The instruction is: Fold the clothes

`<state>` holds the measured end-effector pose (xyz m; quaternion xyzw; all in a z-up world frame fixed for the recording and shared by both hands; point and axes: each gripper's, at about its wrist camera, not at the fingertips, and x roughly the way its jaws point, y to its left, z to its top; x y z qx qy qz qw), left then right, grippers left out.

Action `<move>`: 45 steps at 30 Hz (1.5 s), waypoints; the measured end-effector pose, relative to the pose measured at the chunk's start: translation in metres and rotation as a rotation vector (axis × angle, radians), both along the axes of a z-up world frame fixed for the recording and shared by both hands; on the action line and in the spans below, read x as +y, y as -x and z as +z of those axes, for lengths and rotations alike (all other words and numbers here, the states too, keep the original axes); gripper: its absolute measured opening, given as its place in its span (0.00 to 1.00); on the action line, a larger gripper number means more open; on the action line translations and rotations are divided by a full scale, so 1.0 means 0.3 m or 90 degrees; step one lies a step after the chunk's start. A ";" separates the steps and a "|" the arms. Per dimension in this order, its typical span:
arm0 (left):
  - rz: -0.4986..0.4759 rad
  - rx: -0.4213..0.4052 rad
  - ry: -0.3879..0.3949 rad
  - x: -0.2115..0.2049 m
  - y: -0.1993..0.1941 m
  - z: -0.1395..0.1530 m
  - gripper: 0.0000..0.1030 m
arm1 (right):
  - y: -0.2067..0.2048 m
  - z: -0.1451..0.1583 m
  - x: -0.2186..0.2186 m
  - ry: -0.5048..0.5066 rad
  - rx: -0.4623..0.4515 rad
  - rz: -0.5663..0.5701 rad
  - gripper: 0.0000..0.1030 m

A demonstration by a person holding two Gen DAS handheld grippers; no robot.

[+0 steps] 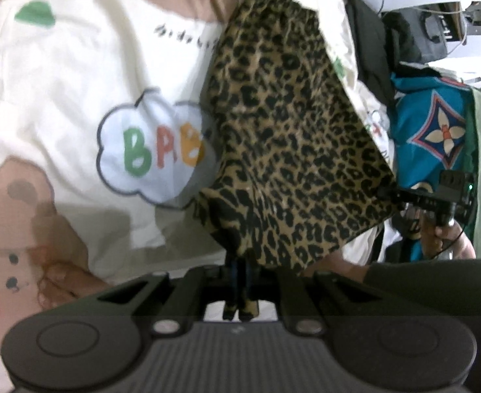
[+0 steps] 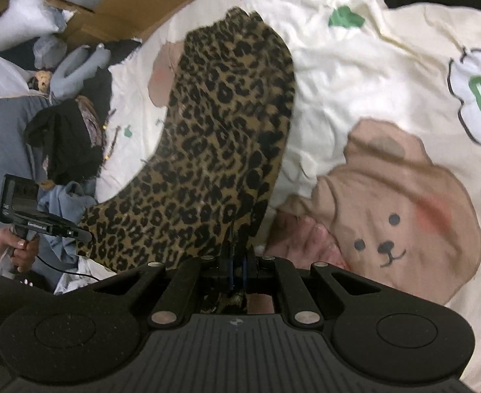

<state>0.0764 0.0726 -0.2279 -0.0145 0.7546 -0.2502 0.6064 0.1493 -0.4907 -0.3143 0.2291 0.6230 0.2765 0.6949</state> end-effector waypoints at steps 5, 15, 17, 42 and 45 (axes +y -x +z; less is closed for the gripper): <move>-0.001 -0.020 0.009 -0.025 -0.034 0.055 0.04 | -0.034 0.045 0.011 -0.010 -0.016 -0.007 0.03; 0.026 -0.077 0.015 -0.053 -0.170 0.090 0.04 | -0.138 0.066 0.037 -0.022 -0.054 -0.030 0.03; 0.038 -0.090 0.019 -0.053 -0.195 0.091 0.04 | -0.158 0.064 0.033 -0.017 -0.058 -0.040 0.03; 0.080 -0.188 0.001 -0.101 -0.446 -0.160 0.04 | -0.389 -0.161 0.035 0.029 -0.056 -0.136 0.04; 0.079 -0.185 -0.012 -0.108 -0.465 -0.206 0.05 | -0.409 -0.205 0.041 0.032 -0.044 -0.151 0.06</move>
